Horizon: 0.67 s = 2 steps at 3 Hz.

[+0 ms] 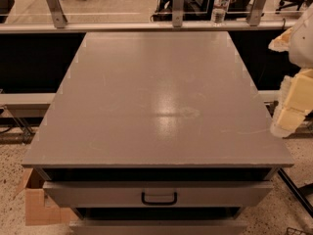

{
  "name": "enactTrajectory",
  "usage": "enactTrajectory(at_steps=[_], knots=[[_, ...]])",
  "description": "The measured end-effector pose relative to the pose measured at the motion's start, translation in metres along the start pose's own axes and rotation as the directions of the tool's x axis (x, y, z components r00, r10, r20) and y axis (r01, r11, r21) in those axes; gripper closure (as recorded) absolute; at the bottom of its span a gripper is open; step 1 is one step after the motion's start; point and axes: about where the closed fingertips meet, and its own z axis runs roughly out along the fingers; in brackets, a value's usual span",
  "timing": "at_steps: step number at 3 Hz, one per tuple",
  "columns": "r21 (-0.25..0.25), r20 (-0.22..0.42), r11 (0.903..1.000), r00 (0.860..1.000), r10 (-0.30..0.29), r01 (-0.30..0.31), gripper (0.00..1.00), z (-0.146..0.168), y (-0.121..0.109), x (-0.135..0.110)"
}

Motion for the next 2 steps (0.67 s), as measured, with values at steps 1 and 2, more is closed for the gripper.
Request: enactTrajectory(at_steps=[1, 2], knots=[[0.000, 0.000, 1.0000, 1.000, 0.000, 0.000, 0.00, 0.0000, 0.0000, 0.0000], [-0.012, 0.056, 0.9999, 0.998, -0.010, 0.011, 0.00, -0.0014, -0.0001, -0.0062]])
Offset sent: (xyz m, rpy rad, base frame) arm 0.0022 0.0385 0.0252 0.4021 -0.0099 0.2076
